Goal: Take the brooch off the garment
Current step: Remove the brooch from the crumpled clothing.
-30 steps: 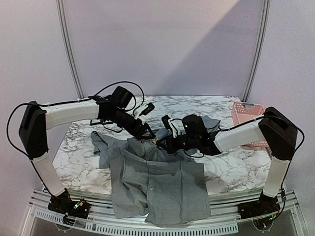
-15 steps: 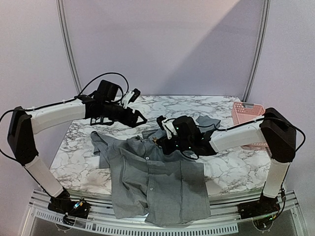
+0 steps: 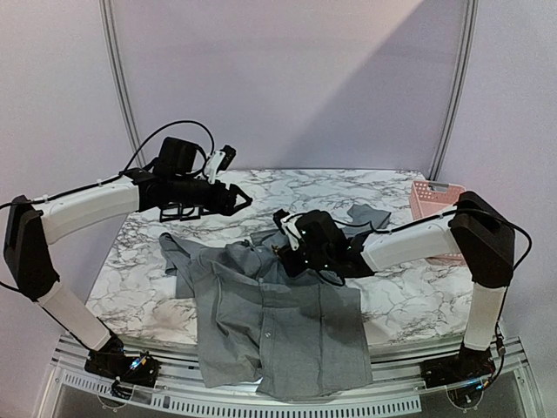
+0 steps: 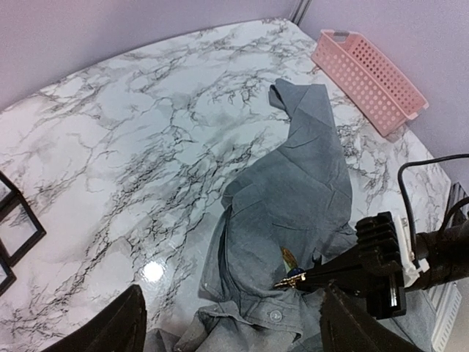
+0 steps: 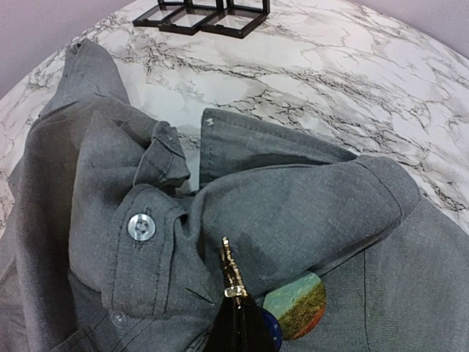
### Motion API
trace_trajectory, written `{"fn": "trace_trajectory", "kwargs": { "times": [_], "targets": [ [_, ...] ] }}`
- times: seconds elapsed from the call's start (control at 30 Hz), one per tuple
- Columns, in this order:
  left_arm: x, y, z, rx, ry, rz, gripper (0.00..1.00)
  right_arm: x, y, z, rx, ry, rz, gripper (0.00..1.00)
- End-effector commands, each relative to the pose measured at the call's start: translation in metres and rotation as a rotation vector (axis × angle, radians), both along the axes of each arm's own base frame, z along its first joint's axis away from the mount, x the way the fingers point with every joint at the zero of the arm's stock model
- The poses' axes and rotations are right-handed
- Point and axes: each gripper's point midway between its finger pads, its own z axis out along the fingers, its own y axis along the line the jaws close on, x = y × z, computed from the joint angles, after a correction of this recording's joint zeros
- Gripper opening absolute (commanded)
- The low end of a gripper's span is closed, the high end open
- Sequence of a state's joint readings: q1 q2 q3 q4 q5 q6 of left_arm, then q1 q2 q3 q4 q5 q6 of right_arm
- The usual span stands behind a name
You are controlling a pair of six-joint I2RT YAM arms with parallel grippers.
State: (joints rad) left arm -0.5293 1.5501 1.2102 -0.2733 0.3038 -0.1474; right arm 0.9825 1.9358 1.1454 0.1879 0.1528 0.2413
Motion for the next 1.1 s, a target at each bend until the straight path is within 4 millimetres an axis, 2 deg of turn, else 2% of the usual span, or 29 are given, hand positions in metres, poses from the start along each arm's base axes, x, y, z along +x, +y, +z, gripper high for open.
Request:
{"fn": "trace_trajectory", "kwargs": {
  "times": [0.0, 0.63, 1.07],
  "targets": [
    [0.004, 0.007, 0.001, -0.005, -0.008, 0.025, 0.82, 0.003, -0.001, -0.01, -0.074, -0.03, -0.02, 0.0],
    [0.006, 0.01, 0.002, -0.008, -0.011, 0.031, 0.82, 0.008, -0.013, -0.028, -0.282, -0.147, -0.055, 0.0],
    [0.006, 0.014, 0.009, -0.009, -0.034, 0.044, 0.82, 0.014, -0.029, -0.021, -0.333, -0.188, -0.117, 0.0]
  ]
}}
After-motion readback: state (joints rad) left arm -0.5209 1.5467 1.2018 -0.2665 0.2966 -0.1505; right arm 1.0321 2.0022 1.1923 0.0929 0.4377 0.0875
